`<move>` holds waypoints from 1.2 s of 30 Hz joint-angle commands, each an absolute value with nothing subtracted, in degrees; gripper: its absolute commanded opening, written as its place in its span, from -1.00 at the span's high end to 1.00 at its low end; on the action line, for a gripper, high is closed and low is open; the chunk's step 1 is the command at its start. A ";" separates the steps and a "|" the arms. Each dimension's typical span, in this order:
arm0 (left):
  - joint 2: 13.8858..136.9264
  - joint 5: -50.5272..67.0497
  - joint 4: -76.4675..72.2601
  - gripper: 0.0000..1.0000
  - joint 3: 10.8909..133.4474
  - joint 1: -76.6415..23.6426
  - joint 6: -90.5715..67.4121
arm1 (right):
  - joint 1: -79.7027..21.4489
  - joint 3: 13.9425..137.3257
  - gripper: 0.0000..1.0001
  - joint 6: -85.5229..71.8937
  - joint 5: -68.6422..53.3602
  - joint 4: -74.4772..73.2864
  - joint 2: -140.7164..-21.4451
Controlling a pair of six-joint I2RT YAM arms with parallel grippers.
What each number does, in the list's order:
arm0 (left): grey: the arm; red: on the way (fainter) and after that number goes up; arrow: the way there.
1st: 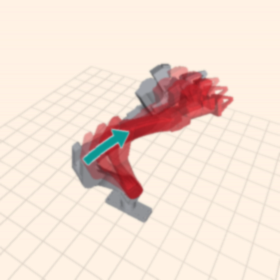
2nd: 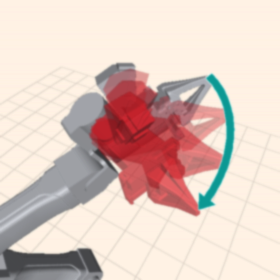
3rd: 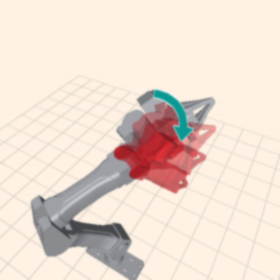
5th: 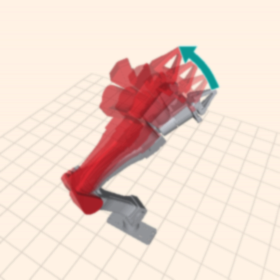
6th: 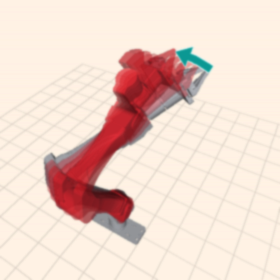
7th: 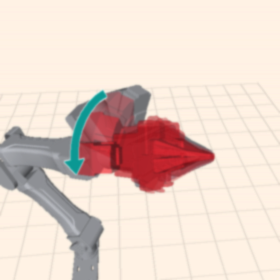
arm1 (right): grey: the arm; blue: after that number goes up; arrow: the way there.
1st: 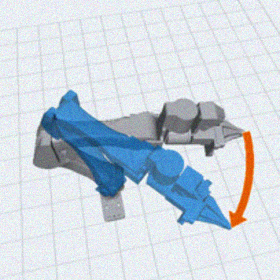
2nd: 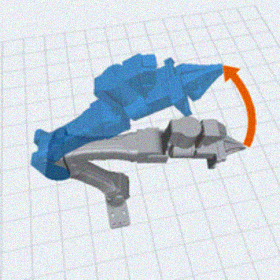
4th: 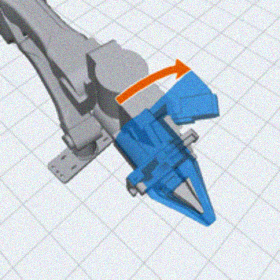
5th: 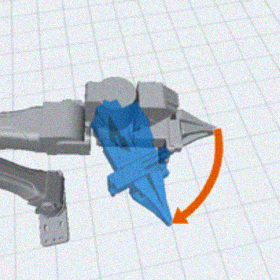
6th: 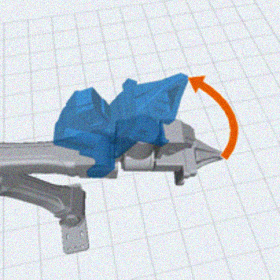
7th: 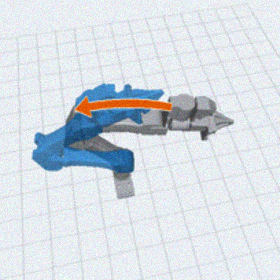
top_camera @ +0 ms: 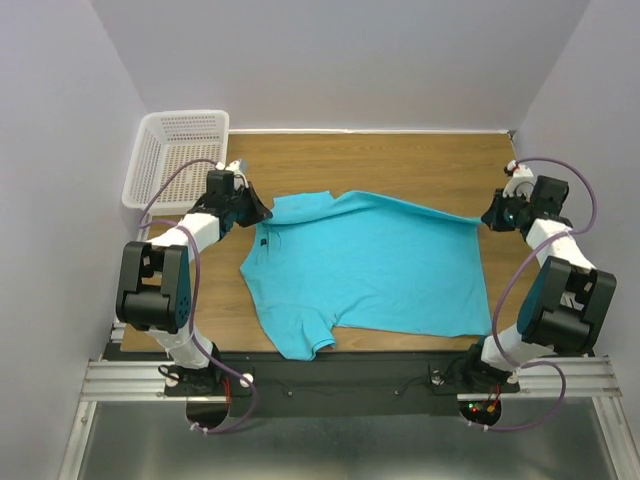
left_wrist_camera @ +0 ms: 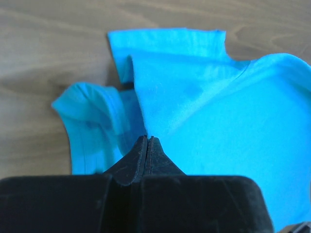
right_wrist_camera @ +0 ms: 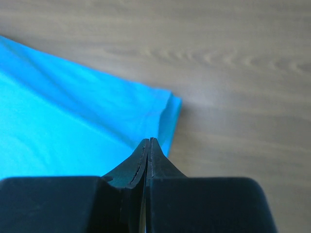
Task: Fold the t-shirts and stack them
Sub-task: Flatten the tshirt out
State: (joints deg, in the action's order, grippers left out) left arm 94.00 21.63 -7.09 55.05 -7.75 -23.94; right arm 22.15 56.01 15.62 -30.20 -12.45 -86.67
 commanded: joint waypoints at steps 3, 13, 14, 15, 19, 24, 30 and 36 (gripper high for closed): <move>89.83 24.78 -0.79 1.00 52.13 -7.47 -26.36 | 23.20 51.60 0.99 26.10 -24.08 -16.78 -82.97; 83.76 27.33 -0.09 1.00 45.71 -7.47 -28.21 | 23.20 48.78 0.99 27.33 -24.08 -18.19 -85.43; 83.59 27.33 -0.09 1.00 45.44 -7.47 -28.39 | 23.20 48.95 0.99 27.33 -24.17 -18.28 -85.69; 83.50 26.64 -0.09 1.00 45.44 -7.47 -28.39 | 23.20 49.04 0.99 27.33 -24.26 -18.37 -85.69; 80.60 24.52 -0.09 0.42 46.32 -7.47 -29.09 | 23.20 49.31 0.99 27.07 -24.96 -18.72 -86.13; 79.19 20.58 3.25 -0.15 50.61 -7.29 -27.95 | 23.20 49.39 0.99 27.07 -25.31 -18.90 -86.75; 89.96 20.64 0.62 -0.20 60.87 -6.77 -25.76 | 23.20 49.66 0.99 26.72 -26.28 -19.07 -87.54; 103.78 23.82 1.66 -0.17 75.98 -6.85 -22.42 | 23.20 50.36 0.99 26.28 -27.07 -19.16 -88.85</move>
